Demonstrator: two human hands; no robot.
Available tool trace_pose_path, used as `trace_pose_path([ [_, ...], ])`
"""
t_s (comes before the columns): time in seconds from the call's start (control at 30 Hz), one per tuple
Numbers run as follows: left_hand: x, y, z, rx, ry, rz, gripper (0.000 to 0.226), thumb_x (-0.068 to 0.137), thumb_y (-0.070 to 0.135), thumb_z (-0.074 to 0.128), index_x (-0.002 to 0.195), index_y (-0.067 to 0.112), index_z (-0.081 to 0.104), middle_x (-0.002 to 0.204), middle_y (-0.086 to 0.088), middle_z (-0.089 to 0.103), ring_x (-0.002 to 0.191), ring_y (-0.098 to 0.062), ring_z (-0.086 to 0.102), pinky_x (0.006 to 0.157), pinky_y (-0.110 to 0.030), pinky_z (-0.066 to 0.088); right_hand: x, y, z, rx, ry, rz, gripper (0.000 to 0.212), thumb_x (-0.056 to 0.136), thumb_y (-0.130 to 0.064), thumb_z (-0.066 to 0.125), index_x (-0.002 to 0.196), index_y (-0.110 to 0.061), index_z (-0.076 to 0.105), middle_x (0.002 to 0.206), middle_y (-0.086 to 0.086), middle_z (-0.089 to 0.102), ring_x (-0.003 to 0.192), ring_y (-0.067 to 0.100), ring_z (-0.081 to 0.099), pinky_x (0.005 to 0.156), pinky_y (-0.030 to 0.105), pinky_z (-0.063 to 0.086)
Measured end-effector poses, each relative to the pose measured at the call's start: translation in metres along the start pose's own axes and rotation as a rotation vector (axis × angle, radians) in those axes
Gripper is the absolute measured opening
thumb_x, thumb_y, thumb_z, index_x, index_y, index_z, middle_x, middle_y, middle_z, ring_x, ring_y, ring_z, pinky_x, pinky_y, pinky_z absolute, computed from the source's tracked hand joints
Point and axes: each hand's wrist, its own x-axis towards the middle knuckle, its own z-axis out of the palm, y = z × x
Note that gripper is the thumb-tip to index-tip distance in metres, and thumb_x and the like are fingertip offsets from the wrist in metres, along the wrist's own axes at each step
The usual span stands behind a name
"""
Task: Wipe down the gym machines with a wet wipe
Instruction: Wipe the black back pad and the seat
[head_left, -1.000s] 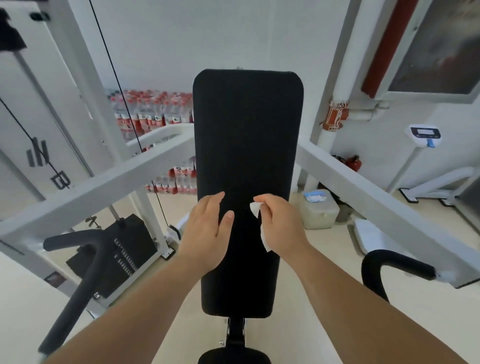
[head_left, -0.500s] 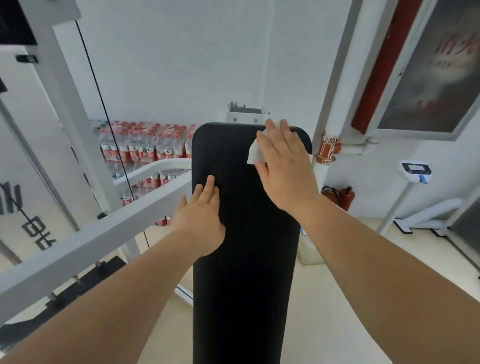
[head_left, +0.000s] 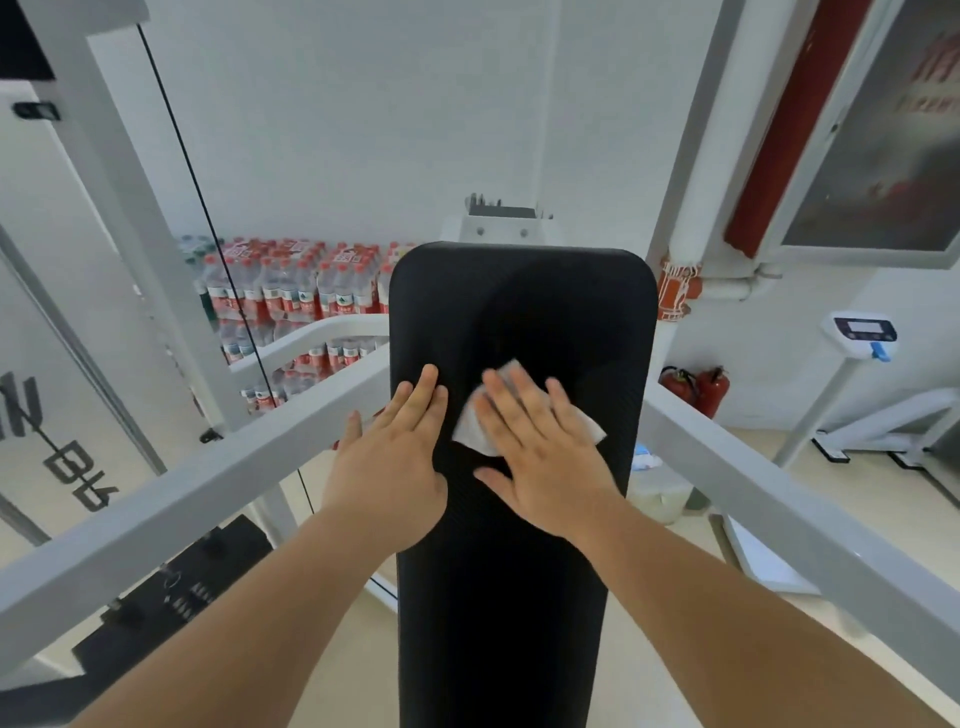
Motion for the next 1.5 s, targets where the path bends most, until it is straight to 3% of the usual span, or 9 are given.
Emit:
trace_pose_path([
  [0.1, 0.000, -0.004, -0.001, -0.015, -0.002, 0.017, 0.082, 0.098, 0.033, 0.042, 0.158, 0.029, -0.014, 0.157, 0.012, -0.036, 0.153, -0.015, -0.016, 0.123, -0.053, 0.003, -0.032, 0.034, 0.010, -0.015, 0.040, 0.106, 0.094, 0.098, -0.063, 0.045, 0.162, -0.009, 0.003, 0.171, 0.013, -0.005, 0.157, 0.033, -0.004, 0.126, 0.054, -0.001],
  [0.3, 0.001, -0.006, -0.003, -0.064, -0.011, 0.028, 0.083, 0.099, 0.029, 0.044, 0.158, 0.030, -0.014, 0.158, 0.013, -0.035, 0.153, -0.016, -0.016, 0.124, -0.051, 0.004, 0.070, 0.072, -0.057, 0.112, 0.115, 0.528, 0.088, 0.100, -0.065, 0.023, 0.161, -0.010, -0.009, 0.168, 0.016, -0.017, 0.155, 0.036, -0.016, 0.125, 0.056, -0.008],
  [0.6, -0.035, -0.011, 0.042, -0.064, 0.078, -0.012, 0.069, 0.103, 0.035, 0.031, 0.161, 0.017, -0.001, 0.163, -0.002, -0.028, 0.155, -0.019, -0.007, 0.121, -0.037, -0.010, 0.018, 0.012, -0.009, -0.143, -0.031, -0.293, 0.078, 0.105, -0.058, 0.026, 0.163, -0.014, -0.002, 0.170, 0.010, -0.011, 0.157, 0.032, -0.011, 0.126, 0.054, -0.001],
  [0.77, -0.041, -0.012, 0.051, -0.100, -0.015, 0.016, 0.074, 0.102, 0.034, 0.035, 0.160, 0.016, -0.008, 0.159, -0.004, -0.038, 0.155, -0.020, -0.009, 0.124, -0.036, -0.004, 0.026, 0.079, -0.029, -0.147, 0.051, -0.016, 0.084, 0.101, -0.058, 0.038, 0.163, -0.015, 0.001, 0.171, 0.011, -0.004, 0.157, 0.035, -0.004, 0.125, 0.056, -0.005],
  [0.9, -0.038, -0.013, 0.049, -0.128, -0.042, 0.013, 0.075, 0.101, 0.031, 0.038, 0.160, 0.017, -0.006, 0.159, -0.002, -0.038, 0.155, -0.020, -0.007, 0.125, -0.037, -0.001, 0.098, 0.070, -0.069, -0.025, 0.109, 0.293, 0.081, 0.101, -0.063, 0.019, 0.163, -0.016, -0.005, 0.170, 0.011, -0.012, 0.156, 0.036, -0.012, 0.124, 0.060, -0.004],
  [1.1, -0.039, -0.013, 0.053, -0.102, -0.014, 0.010, 0.076, 0.099, 0.030, 0.039, 0.161, 0.014, -0.004, 0.161, -0.005, -0.034, 0.155, -0.021, -0.010, 0.123, -0.037, -0.004, 0.120, -0.027, -0.050, -0.054, 0.045, -0.085, 0.076, 0.104, -0.058, 0.020, 0.163, -0.017, -0.003, 0.170, 0.009, -0.015, 0.155, 0.036, -0.018, 0.123, 0.061, -0.006],
  [1.23, -0.049, -0.016, 0.061, -0.139, -0.027, 0.007, 0.070, 0.101, 0.031, 0.034, 0.161, 0.016, 0.000, 0.164, -0.002, -0.025, 0.156, -0.018, 0.000, 0.124, -0.035, -0.005, 0.062, -0.019, -0.024, -0.182, -0.039, -0.304, 0.067, 0.108, -0.050, 0.013, 0.162, -0.018, -0.011, 0.169, 0.006, -0.020, 0.155, 0.031, -0.020, 0.125, 0.055, 0.000],
  [1.37, -0.060, -0.019, 0.059, -0.168, -0.109, 0.024, 0.072, 0.102, 0.029, 0.035, 0.161, 0.019, -0.005, 0.163, 0.002, -0.029, 0.155, -0.020, 0.008, 0.122, -0.033, -0.004, 0.034, 0.050, -0.028, -0.158, 0.006, -0.117, 0.070, 0.103, -0.047, 0.031, 0.162, -0.022, 0.004, 0.171, 0.005, 0.005, 0.157, 0.034, 0.005, 0.124, 0.059, 0.008],
  [1.5, -0.059, -0.014, 0.055, -0.186, -0.173, 0.022, 0.073, 0.103, 0.024, 0.037, 0.160, 0.018, -0.008, 0.162, 0.001, -0.033, 0.154, -0.021, 0.012, 0.123, -0.034, 0.001, 0.081, 0.080, -0.068, -0.014, 0.055, 0.361, 0.075, 0.104, -0.055, 0.024, 0.163, -0.019, -0.004, 0.171, 0.010, -0.008, 0.156, 0.037, -0.008, 0.124, 0.060, -0.002],
])
